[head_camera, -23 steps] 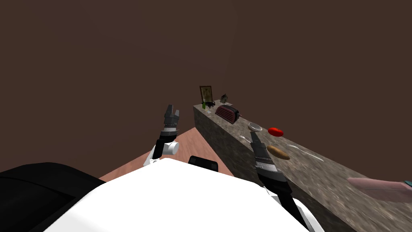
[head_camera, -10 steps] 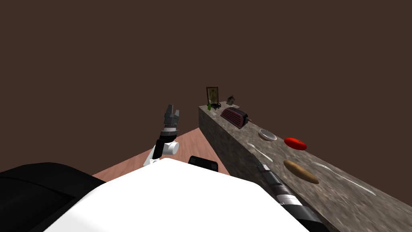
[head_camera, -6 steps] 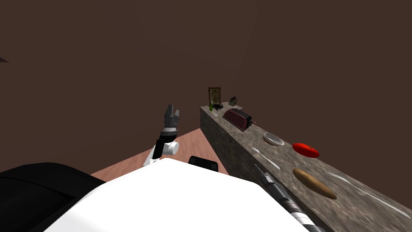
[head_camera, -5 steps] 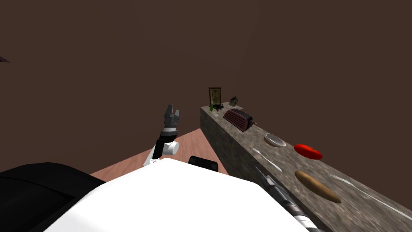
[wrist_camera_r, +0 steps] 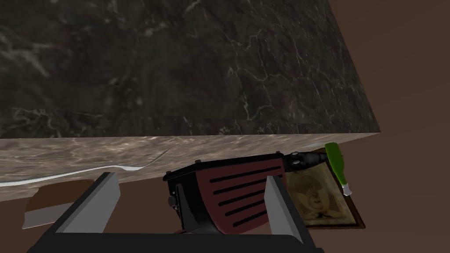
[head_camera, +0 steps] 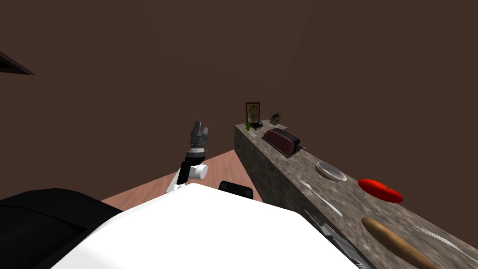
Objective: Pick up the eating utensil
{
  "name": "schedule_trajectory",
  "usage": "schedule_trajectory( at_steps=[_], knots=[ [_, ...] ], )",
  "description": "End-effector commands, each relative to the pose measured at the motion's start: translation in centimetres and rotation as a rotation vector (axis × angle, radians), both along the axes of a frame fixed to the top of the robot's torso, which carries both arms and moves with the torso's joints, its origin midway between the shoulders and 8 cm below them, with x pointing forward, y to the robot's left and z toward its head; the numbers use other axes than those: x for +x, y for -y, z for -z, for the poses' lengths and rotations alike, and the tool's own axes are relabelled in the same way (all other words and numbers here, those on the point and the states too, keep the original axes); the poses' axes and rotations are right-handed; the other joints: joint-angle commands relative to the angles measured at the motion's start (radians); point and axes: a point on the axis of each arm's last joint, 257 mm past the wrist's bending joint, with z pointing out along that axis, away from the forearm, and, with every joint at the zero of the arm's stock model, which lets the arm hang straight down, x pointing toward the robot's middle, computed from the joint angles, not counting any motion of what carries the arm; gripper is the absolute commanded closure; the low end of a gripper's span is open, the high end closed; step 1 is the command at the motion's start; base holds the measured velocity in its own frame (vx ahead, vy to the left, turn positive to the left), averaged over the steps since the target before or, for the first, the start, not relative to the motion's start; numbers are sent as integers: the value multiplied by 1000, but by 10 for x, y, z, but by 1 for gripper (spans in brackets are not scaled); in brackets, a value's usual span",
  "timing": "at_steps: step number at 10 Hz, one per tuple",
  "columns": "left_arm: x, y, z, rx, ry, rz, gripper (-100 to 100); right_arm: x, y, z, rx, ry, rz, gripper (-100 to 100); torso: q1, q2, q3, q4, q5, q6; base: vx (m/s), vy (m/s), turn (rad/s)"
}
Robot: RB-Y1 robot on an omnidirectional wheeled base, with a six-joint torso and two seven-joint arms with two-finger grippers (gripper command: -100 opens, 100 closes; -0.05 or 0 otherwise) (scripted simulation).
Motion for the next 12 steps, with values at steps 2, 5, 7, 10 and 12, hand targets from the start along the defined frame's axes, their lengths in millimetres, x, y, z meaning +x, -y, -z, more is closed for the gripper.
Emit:
schedule_trajectory(
  at_steps=[2,5,7,10,12],
  knots=[
    [0,0,0,0,0,0,0,-29,22,11,-66,-115,-28,-100,-1,0,0,0,0,0,95,1,54],
    [0,0,0,0,0,0,0,-65,45,21,-139,-245,-68,-100,-1,-1,-1,0,0,0,104,11,105],
    [0,0,0,0,0,0,0,-82,56,24,-172,-305,-88,-100,0,1,0,0,0,1,81,6,70],
    [0,0,0,0,0,0,0,-112,77,27,-231,-413,-130,-100,-1,-1,-1,0,0,1,107,-1,95],
    [0,0,0,0,0,0,0,-137,96,28,-281,-506,-171,-100,-1,-2,-1,0,0,0,132,2,134]
  ],
)
